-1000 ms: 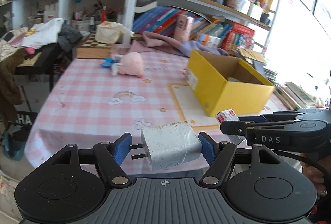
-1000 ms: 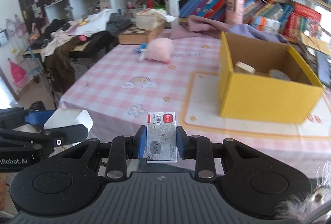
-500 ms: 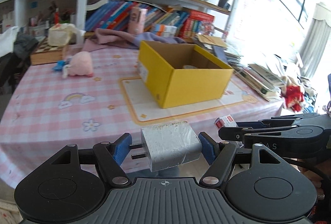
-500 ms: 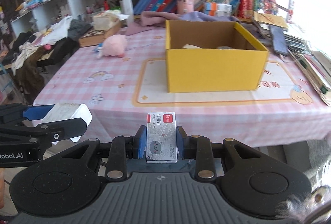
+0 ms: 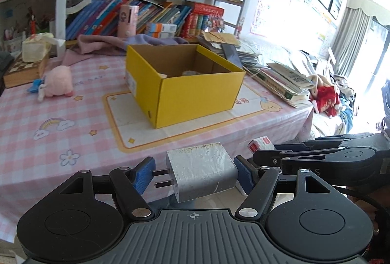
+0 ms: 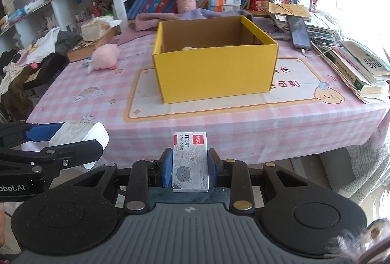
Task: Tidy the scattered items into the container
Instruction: 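Carry the charger plug and card box toward the yellow box with both tools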
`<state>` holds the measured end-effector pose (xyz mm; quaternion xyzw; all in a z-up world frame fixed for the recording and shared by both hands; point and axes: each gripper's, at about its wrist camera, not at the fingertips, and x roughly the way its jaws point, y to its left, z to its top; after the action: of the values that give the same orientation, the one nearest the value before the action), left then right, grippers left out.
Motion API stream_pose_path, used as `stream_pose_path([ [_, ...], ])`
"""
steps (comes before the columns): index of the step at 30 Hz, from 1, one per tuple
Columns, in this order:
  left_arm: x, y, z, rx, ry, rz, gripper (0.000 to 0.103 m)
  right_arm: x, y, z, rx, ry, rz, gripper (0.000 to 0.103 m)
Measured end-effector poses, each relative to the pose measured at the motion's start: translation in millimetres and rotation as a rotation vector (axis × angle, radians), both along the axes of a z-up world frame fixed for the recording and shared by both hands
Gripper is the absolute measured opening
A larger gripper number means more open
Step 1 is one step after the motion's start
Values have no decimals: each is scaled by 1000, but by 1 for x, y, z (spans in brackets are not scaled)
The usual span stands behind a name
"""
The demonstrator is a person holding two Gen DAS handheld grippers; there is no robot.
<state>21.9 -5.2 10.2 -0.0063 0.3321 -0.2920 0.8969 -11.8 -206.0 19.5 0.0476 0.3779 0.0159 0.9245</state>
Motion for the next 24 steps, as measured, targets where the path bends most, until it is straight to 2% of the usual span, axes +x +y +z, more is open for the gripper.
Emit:
stream_pose_path([
  [15,37,-47,-4,5,4,-85,71,27,-43,-4,-5,20,-61,28],
  [24,68,-74,2,12,-39,-99,71,61,-71,1,7,-9,-67,28],
])
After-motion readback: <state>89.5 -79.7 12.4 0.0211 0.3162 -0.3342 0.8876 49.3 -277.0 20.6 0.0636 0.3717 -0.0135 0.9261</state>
